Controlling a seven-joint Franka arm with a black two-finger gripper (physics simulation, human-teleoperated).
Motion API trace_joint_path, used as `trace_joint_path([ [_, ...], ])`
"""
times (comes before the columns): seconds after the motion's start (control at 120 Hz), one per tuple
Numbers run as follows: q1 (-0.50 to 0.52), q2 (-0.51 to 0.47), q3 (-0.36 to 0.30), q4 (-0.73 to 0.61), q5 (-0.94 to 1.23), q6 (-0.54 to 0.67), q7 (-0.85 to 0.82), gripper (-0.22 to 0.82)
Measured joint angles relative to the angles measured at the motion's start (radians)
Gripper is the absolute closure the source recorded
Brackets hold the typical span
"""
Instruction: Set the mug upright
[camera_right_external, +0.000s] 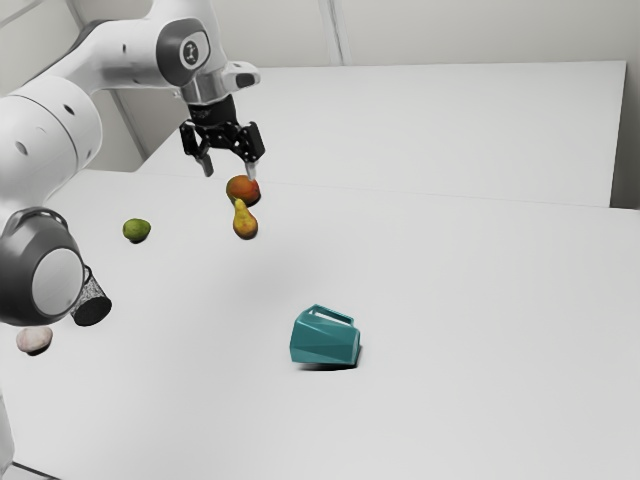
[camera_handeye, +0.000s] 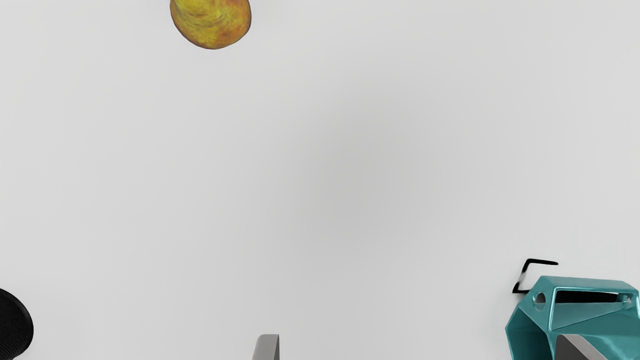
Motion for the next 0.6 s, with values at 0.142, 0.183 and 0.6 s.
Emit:
trace_joint_path([
  [0.142,-0.001,-0.012,0.003,-0.012,-0.017,0.002,0.003,0.0],
  [0.183,-0.003,-0.03,0.003,-0.041,-0.04,0.006,0.004,0.0],
  [0.6,0.009,-0.377,0.002,-0.833,-0.408,0.375,0.028,0.0],
])
